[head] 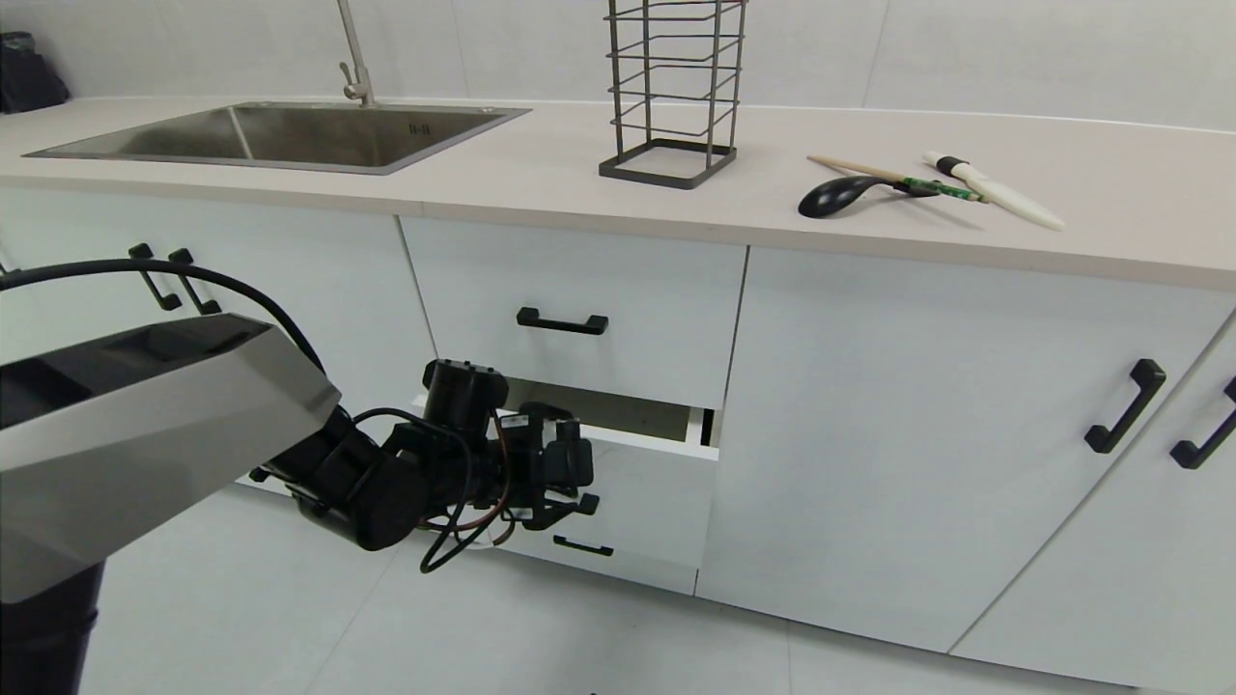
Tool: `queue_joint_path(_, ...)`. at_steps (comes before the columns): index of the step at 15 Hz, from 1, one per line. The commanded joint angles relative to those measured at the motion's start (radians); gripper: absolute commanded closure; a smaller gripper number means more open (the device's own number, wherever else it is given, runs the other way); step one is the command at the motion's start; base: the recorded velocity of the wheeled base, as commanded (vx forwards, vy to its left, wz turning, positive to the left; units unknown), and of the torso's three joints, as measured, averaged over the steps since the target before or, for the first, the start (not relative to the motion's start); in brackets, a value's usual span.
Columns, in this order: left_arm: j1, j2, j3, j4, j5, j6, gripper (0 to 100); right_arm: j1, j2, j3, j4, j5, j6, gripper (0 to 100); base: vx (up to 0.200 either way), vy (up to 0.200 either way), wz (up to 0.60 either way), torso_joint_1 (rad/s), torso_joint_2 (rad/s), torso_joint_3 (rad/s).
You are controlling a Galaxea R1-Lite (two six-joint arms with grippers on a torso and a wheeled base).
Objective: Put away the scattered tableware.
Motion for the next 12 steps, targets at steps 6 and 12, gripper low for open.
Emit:
queue_joint_path(6, -0.047, -0.147, 0.222, 0.003, -0.024, 0.038, 0, 0.0, 0.001, 0.0, 0.0, 0.0, 0.0, 100, 0.0, 0.0, 0.0, 0.0, 0.0, 0.0)
queue_joint_path(12, -0.12, -0.355, 0.409, 0.012, -0.016, -0.008, 0, 0.0, 0.001, 0.0, 0.0, 0.0, 0.0, 100, 0.0, 0.0, 0.0, 0.0, 0.0, 0.0)
